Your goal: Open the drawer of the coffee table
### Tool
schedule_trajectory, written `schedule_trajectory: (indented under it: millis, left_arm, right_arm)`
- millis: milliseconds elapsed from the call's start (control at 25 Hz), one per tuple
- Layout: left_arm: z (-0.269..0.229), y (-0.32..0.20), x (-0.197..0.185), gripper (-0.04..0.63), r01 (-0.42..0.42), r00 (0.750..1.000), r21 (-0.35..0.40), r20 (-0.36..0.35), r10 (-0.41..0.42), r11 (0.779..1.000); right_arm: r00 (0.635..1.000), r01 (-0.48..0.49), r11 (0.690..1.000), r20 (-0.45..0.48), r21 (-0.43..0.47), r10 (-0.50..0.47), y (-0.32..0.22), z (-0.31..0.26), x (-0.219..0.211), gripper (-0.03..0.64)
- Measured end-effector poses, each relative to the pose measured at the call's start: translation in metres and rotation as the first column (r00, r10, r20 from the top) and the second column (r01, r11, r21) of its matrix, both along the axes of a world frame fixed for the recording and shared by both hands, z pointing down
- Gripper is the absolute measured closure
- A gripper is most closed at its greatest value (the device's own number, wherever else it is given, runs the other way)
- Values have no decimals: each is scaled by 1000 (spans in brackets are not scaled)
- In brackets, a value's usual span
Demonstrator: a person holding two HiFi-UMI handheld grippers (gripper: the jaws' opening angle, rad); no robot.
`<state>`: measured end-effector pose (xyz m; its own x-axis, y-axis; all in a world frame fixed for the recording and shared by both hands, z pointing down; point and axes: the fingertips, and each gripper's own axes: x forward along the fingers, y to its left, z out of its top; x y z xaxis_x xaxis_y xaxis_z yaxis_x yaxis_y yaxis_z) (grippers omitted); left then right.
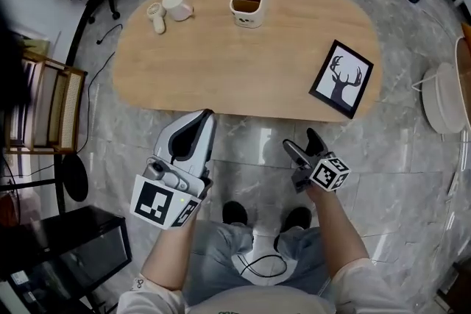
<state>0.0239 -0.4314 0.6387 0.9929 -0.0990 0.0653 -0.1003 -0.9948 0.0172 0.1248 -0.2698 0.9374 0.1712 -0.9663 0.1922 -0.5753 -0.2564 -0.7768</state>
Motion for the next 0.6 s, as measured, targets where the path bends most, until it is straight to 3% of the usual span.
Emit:
schedule_trajectory:
  millis: [40, 120, 200, 600]
  left_arm:
    - [7, -2, 1, 597, -3, 1000, 6, 1, 3, 1000]
    - [19, -6, 1, 597, -2, 1000, 14, 5, 2, 1000]
    - [31, -9, 1, 597, -1, 1000, 19, 9, 1, 1000]
    - [61, -19, -2, 597, -7, 999, 40, 37, 5, 999]
  right_arm:
    - [994, -50, 993, 99, 105, 39, -2, 7, 7, 29]
    - [963, -156, 937, 261, 311, 74, -5, 13, 21, 44]
    - [941, -216, 881, 330, 422, 73, -11, 24, 28, 67]
    - [955, -206, 846, 288, 491, 65, -43, 50, 59, 104]
